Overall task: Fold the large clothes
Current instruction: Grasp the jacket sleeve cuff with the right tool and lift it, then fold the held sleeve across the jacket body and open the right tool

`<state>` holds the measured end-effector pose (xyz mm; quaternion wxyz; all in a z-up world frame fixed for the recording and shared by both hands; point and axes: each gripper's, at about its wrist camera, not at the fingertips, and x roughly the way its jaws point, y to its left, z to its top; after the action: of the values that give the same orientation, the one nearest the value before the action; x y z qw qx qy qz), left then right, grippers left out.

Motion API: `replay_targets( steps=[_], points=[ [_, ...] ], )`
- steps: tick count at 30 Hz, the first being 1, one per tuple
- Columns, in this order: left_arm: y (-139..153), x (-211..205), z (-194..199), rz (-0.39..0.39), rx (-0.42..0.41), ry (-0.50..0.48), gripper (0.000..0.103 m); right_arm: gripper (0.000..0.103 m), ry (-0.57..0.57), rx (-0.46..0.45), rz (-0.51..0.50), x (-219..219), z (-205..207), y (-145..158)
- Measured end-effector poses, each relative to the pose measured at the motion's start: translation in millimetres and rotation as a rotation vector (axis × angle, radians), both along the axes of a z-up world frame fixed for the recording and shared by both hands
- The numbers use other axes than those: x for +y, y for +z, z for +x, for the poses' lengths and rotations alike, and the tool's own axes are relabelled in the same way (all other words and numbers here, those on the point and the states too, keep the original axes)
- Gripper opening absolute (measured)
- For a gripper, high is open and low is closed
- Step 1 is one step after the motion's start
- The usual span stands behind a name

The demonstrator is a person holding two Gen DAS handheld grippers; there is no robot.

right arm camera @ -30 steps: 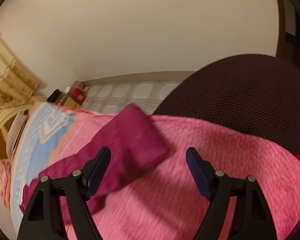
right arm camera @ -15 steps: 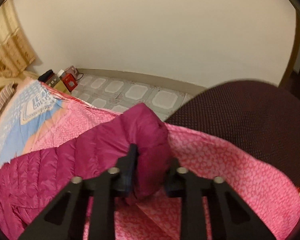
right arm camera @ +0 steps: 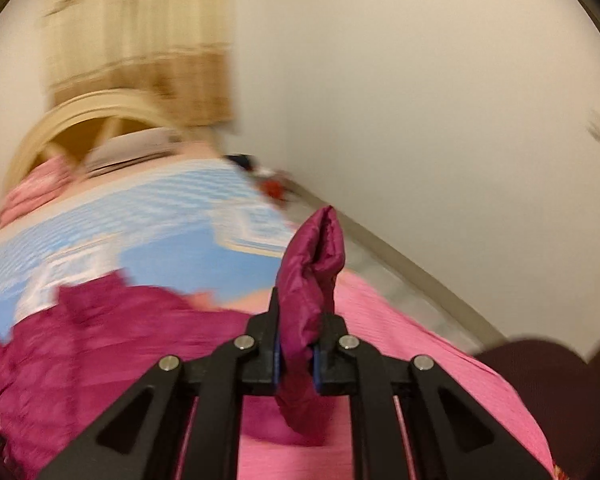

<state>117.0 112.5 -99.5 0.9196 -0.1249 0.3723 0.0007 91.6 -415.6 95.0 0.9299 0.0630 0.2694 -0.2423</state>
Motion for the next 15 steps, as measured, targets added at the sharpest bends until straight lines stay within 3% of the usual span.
replay_targets(
  steps=[4,10,15],
  points=[
    [-2.3,8.8,-0.7,-0.051,0.000,0.021,0.102,0.013,0.237,0.007,0.012,92.3,40.8,-6.1],
    [-2.7,6.5,-0.8,-0.036,0.003,0.018,0.102,0.013,0.502,0.054,0.085,203.3,96.6,-56.0],
    [-3.4,7.7,0.8,-0.053,-0.002,0.012,0.102,0.014,0.626,0.123,0.145,248.4,121.8,-99.0]
  ],
)
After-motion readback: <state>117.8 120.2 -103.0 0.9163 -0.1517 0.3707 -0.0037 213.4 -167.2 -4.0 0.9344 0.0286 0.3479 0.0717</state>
